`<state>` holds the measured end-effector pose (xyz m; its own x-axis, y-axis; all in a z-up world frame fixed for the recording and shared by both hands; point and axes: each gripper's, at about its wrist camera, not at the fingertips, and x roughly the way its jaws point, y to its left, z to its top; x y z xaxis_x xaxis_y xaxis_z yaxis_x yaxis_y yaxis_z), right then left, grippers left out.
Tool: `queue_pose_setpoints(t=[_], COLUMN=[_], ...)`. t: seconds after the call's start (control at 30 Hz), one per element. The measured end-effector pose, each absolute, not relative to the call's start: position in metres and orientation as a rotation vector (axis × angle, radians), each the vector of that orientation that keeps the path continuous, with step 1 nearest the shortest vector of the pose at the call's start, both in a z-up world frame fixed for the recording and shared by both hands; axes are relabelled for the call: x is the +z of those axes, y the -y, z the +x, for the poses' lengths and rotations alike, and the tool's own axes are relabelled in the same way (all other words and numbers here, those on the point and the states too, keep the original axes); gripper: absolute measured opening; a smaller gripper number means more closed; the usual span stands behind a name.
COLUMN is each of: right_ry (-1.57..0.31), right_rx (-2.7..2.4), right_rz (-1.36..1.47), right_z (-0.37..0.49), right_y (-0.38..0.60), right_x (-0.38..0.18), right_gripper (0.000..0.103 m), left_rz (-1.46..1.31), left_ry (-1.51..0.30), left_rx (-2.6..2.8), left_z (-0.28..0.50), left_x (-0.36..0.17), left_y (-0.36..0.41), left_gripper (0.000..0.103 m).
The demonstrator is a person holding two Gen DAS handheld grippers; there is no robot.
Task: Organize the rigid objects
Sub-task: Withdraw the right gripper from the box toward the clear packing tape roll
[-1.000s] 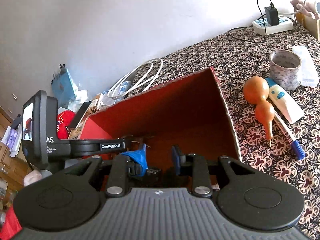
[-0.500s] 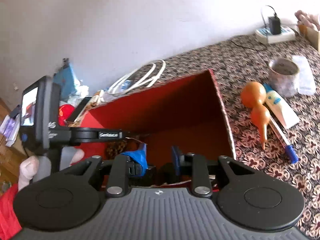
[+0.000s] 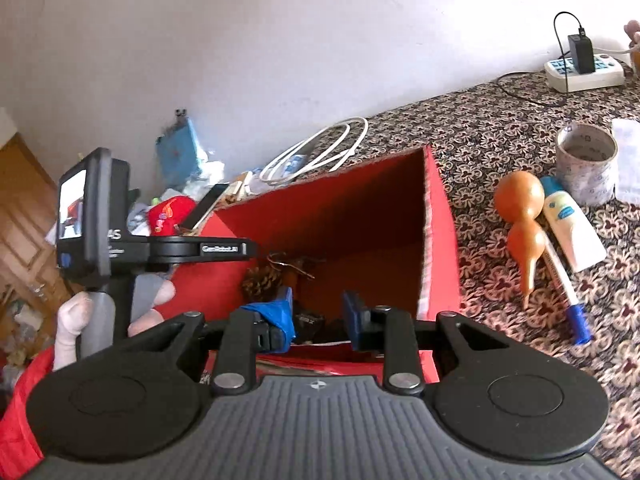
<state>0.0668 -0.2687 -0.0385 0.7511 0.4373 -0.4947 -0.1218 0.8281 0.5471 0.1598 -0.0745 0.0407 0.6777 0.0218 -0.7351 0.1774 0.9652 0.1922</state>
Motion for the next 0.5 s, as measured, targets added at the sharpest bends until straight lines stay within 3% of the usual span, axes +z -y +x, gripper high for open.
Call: queue_pose_setpoints(t=[0.5], right_ry=[-0.714], right_rx=[0.372], right_rz=[0.472], right_z=[0.060], right_y=[0.371], right_x=[-0.050], right_gripper=[0.012], left_rz=[0.193], left_ry=[-0.803], left_rx=[-0.003], left_z=[0.083], left_x=[0.084], left_y=[0.177], left_gripper=[0.067])
